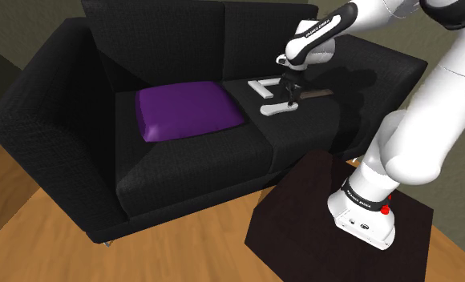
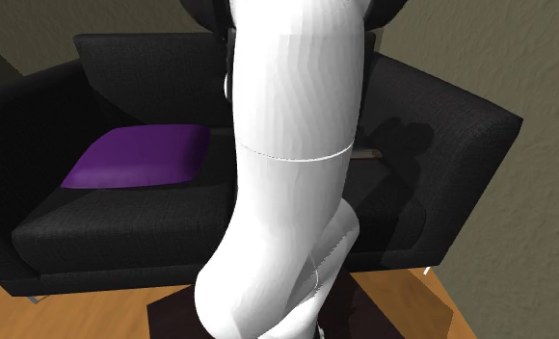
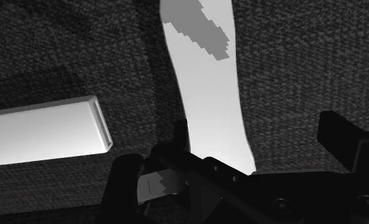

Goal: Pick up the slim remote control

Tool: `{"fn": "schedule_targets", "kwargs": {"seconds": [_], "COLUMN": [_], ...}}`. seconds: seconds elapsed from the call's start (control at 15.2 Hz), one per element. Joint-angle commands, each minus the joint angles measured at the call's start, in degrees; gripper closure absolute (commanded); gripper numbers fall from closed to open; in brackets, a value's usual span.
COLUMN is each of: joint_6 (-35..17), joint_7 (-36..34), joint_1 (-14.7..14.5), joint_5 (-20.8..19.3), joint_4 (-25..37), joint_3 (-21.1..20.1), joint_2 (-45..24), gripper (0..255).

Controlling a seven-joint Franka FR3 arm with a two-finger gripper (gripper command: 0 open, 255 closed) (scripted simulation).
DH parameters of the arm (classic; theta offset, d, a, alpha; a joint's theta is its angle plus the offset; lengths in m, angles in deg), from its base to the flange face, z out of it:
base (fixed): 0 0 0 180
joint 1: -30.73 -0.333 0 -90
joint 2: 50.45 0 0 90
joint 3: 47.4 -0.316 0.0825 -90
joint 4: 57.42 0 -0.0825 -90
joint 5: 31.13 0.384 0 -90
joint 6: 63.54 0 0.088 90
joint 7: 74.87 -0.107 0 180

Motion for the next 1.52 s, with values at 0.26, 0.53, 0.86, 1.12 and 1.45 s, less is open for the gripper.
{"fn": "schedule_targets", "kwargs": {"seconds": [0.26,0.53,0.86,1.12,1.45], "joint_6": [-4.1,-7.1,-7.0,-7.0,-5.8], "joint_7": [11.9,14.7,14.7,14.7,13.4], "joint_1": [0.7,1.7,1.8,1.8,1.2], "joint_5": [9.6,13.4,13.4,13.4,11.7], "joint_4": [3.2,2.6,2.7,2.7,2.8], "joint_3": [-0.8,-2.1,-2.1,-2.1,-1.5], "joint_2": [-9.4,-12.8,-12.8,-12.8,-11.3], "gripper": [0,0,255,255,255]}}
